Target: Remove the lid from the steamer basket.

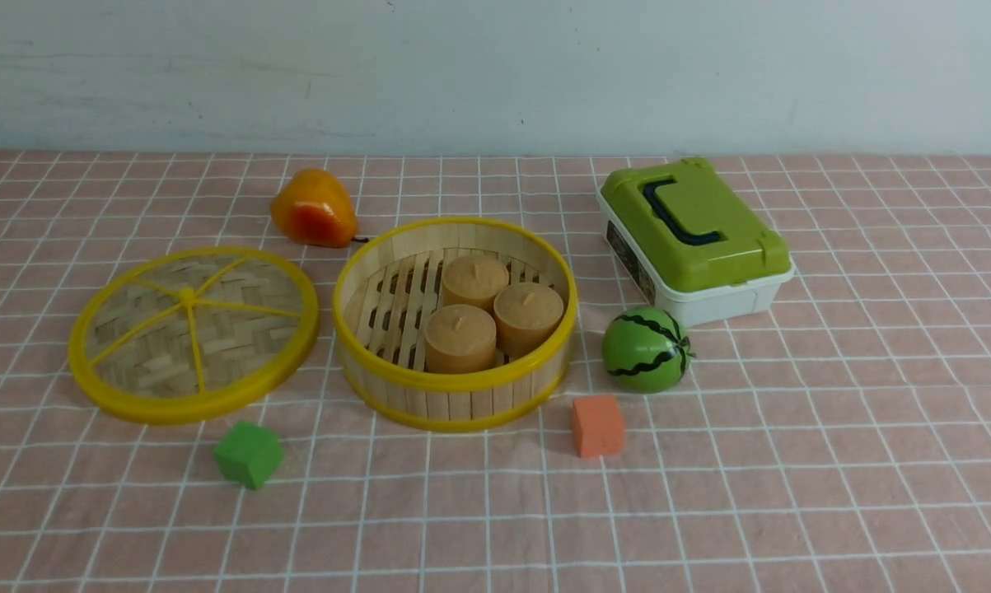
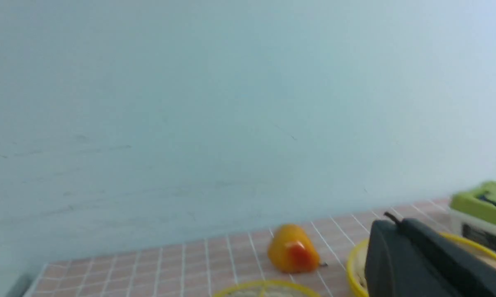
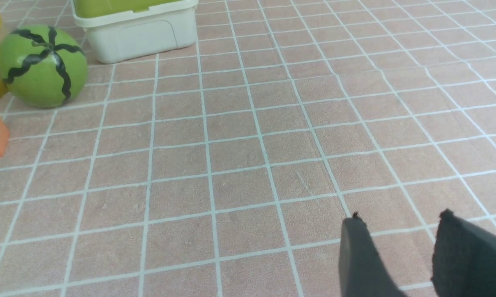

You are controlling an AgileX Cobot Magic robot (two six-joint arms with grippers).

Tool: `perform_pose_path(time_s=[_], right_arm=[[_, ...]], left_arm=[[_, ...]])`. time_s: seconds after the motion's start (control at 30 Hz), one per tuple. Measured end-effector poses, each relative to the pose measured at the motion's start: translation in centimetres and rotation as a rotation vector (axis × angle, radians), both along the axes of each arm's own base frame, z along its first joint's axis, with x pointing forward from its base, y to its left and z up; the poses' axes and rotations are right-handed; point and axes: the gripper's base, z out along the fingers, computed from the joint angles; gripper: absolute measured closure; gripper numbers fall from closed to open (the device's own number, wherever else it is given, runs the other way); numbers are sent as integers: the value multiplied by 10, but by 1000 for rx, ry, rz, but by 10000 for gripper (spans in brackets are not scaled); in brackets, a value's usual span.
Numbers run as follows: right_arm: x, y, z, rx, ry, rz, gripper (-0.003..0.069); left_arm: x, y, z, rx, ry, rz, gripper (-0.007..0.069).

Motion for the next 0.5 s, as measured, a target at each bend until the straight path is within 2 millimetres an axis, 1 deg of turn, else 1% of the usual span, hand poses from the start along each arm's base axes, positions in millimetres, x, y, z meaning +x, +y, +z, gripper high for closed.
perform_pose_path(time_s=[0.07,0.1,0.13,0.17,0.2,0.27,0.3,0.33,0.4,0.5], right_arm=[[0,0,0,0,0,0,418],[0,0,0,0,0,0,418],[0,0,0,0,0,0,418],[0,0,0,0,0,0,418],[0,0,0,0,0,0,418],[0,0,0,0,0,0,418],[0,0,0,0,0,0,418],[0,0,0,0,0,0,418],[0,0,0,0,0,0,418],[0,0,0,0,0,0,418]], left_arm=[[7,2,-27,-85,24,28,637],[7,2,-30,-94,33,32,637],[15,3,-58,-171,122,48,637],[15,4,-58,-169,124,50,637],[19,4,-80,-214,209,58,637],[21,4,-92,-240,269,61,637],[21,4,-103,-263,351,66,637],[19,3,-115,-277,475,79,637],[17,3,-125,-268,569,93,636],[17,4,-127,-261,586,97,636]])
